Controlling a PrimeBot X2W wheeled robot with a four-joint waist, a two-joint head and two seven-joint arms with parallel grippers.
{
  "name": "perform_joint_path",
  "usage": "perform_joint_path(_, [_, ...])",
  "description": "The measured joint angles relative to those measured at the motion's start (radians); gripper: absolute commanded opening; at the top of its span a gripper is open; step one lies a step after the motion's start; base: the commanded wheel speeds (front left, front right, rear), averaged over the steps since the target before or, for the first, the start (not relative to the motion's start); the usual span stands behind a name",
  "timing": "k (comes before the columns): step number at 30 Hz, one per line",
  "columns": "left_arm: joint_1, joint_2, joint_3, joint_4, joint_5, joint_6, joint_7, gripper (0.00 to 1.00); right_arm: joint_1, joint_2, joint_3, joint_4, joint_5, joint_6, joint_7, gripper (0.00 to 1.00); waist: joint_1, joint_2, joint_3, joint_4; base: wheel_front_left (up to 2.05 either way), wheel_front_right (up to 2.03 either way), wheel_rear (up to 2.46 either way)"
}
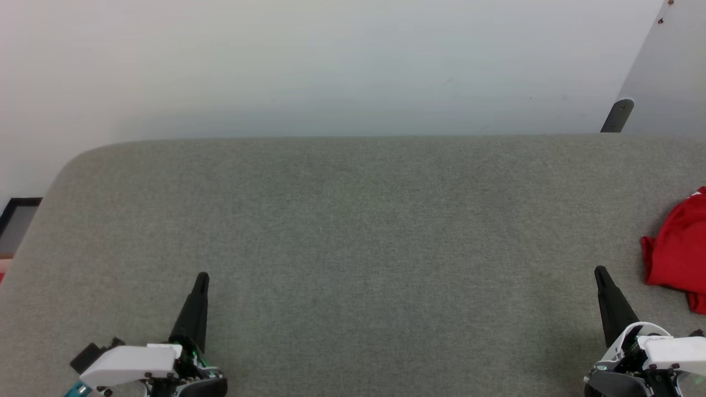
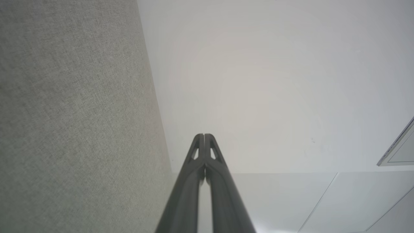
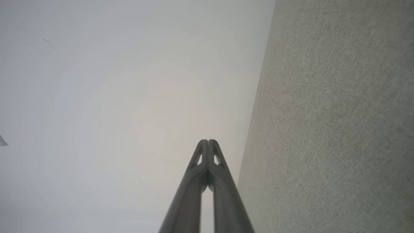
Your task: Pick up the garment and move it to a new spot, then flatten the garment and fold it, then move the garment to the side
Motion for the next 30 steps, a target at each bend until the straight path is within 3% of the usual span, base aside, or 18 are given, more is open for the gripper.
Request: perform_joint_path(30, [0.0, 0.0, 0.0, 0.0, 0.0, 0.0, 0.0, 0.0, 0.0, 0.0, 0.0, 0.0, 0.0, 0.0, 0.0, 0.0, 0.0, 0.0, 0.0, 0.0, 0.0, 0.0, 0.0])
